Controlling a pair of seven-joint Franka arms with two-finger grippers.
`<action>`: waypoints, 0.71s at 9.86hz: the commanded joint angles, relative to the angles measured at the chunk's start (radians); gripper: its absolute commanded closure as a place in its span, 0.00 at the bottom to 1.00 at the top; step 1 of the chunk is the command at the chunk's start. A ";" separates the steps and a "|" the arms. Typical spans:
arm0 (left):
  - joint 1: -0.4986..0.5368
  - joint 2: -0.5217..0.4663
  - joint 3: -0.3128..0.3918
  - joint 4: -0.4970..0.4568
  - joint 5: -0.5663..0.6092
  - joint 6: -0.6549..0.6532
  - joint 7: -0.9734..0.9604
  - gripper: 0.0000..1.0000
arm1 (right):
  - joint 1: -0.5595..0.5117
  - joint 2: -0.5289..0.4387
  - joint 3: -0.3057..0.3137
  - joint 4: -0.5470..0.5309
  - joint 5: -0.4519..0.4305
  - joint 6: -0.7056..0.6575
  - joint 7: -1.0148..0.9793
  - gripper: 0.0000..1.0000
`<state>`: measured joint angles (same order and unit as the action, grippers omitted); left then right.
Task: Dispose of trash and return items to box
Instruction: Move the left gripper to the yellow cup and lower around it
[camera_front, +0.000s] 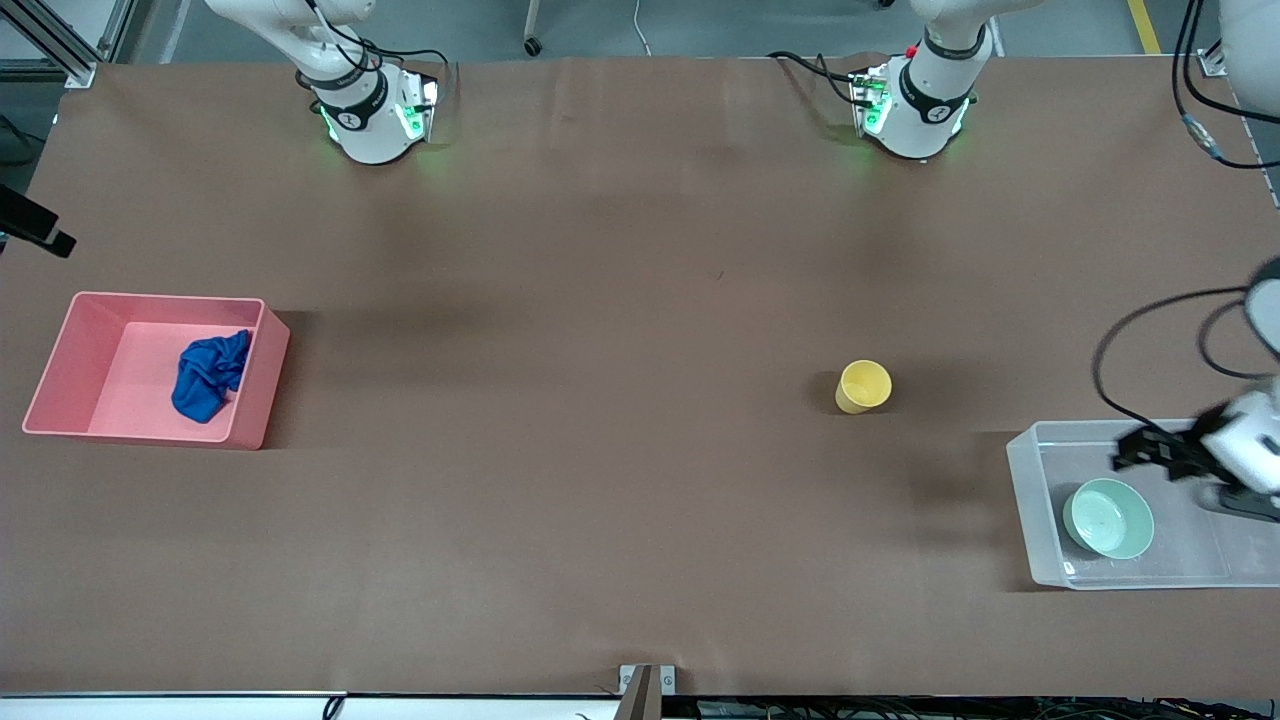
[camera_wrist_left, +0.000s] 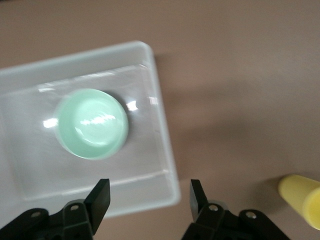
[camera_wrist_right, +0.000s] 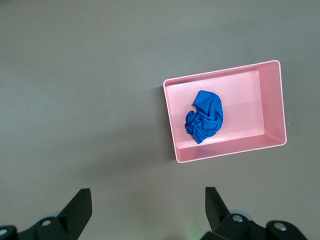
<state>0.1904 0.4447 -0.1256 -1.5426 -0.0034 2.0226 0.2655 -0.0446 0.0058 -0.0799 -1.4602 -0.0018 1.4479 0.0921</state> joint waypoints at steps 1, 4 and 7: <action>-0.009 -0.095 -0.075 -0.227 0.016 0.037 -0.113 0.28 | 0.012 -0.035 0.008 -0.043 -0.020 0.014 -0.005 0.00; -0.008 -0.122 -0.167 -0.342 0.017 0.088 -0.253 0.28 | 0.011 -0.033 0.008 -0.034 -0.021 0.012 -0.012 0.00; -0.009 -0.161 -0.224 -0.529 0.016 0.282 -0.351 0.28 | 0.008 -0.033 0.006 -0.034 -0.020 0.008 -0.046 0.00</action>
<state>0.1712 0.3138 -0.3204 -1.9485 -0.0033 2.2188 -0.0368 -0.0338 0.0003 -0.0765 -1.4649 -0.0080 1.4487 0.0631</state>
